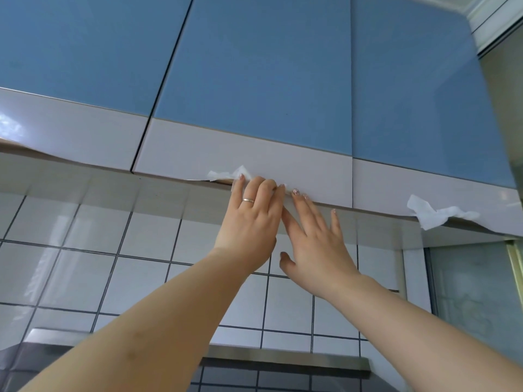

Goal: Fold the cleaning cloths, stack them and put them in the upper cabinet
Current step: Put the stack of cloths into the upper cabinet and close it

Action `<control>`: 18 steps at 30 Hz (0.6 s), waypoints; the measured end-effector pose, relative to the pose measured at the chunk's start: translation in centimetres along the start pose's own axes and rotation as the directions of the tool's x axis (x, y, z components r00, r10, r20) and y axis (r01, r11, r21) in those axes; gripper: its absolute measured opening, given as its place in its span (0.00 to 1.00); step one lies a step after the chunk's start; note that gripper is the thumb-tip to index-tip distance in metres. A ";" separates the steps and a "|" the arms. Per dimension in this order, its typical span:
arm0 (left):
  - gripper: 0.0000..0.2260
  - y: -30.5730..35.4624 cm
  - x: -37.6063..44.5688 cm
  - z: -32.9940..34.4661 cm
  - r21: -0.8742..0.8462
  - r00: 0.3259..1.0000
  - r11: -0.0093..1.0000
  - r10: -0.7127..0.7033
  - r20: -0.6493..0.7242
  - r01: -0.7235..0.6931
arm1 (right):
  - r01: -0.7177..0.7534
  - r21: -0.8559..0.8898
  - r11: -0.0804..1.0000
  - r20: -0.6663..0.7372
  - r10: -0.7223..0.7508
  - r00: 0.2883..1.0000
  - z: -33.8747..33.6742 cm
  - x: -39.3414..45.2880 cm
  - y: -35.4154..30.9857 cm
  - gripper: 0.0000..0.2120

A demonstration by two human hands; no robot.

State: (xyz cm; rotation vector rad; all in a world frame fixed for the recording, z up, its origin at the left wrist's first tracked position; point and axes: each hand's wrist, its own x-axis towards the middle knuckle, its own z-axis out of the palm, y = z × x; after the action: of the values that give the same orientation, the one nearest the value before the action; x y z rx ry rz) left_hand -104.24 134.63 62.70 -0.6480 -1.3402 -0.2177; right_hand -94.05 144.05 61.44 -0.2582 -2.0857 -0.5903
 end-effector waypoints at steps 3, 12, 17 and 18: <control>0.31 0.1 0.0 0.1 -0.004 1.000 1.000 0.001 -0.017 -0.001 | -0.008 0.004 1.000 -0.004 0.008 1.000 0.3 0.0 0.0 0.38; 0.29 -0.5 -0.1 0.0 -0.030 1.000 0.999 0.016 0.003 -0.016 | 0.003 0.001 1.000 0.005 -0.003 1.000 0.7 0.1 0.1 0.38; 0.29 -0.7 0.6 -2.6 -0.092 0.987 0.996 -0.002 0.164 0.017 | 0.064 0.063 0.996 0.092 -0.069 0.993 -2.5 0.6 1.4 0.31; 0.30 -0.9 0.8 -3.3 -0.130 0.973 0.991 0.015 0.229 0.016 | 0.064 0.083 0.995 0.097 -0.072 0.993 -3.4 0.9 1.6 0.28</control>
State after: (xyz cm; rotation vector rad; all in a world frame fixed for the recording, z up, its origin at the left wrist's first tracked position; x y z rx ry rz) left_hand -101.75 132.29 63.45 -0.8026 -1.5574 -0.2384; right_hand -91.40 143.72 64.21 -0.1749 -2.2162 -0.5430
